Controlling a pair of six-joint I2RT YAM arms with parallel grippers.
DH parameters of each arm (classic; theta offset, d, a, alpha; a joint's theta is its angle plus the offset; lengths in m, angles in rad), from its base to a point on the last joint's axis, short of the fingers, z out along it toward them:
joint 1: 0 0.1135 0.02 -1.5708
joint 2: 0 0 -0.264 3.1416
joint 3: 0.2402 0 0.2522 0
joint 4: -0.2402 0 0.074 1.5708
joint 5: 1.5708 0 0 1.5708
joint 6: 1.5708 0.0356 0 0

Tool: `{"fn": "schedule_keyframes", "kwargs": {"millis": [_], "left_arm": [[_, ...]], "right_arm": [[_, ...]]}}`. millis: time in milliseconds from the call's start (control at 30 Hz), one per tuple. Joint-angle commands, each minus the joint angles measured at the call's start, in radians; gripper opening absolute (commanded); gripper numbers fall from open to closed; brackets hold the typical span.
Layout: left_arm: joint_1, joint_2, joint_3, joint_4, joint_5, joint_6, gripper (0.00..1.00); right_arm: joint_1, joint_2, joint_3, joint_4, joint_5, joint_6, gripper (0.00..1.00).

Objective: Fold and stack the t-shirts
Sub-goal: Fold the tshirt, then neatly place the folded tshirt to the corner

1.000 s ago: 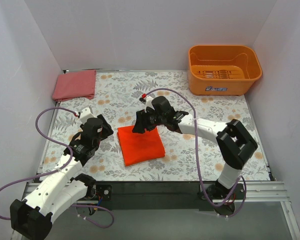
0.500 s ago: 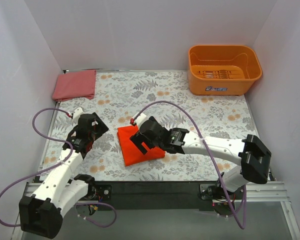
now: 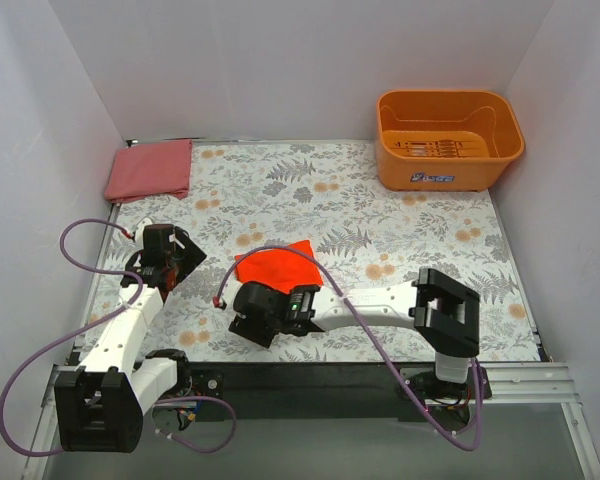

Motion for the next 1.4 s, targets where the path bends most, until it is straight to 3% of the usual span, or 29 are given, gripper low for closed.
{"fn": "schedule_keyframes", "kwargs": {"millis": [0,133,500,600,633,733,1033,1367], "left_arm": [[0.006,-0.003,0.002,0.008,0.025,0.003,0.66],[0.006,0.003,0.002,0.010,0.037,0.008,0.66],[0.006,0.033,0.000,0.015,0.081,0.017,0.66],[0.006,0.049,-0.001,0.019,0.111,0.022,0.66],[0.006,0.056,-0.004,0.024,0.120,0.028,0.66],[0.006,0.086,-0.009,0.030,0.202,0.037,0.68],[0.004,0.121,-0.098,0.028,0.474,-0.044,0.72],[-0.031,0.135,-0.171,0.102,0.597,-0.133,0.77]], "right_arm": [[0.021,0.051,0.089,0.016,-0.048,-0.045,0.71],[0.029,0.117,0.123,0.016,-0.049,-0.097,0.54],[0.038,0.209,0.133,-0.001,-0.017,-0.115,0.54],[0.038,0.219,0.134,-0.001,0.013,-0.114,0.39],[0.038,0.216,0.136,-0.003,0.018,-0.114,0.25],[0.037,0.190,0.134,-0.004,0.044,-0.105,0.03],[0.015,0.036,0.071,0.052,0.033,-0.056,0.01],[-0.014,-0.011,0.004,0.103,-0.005,0.006,0.01]]}}
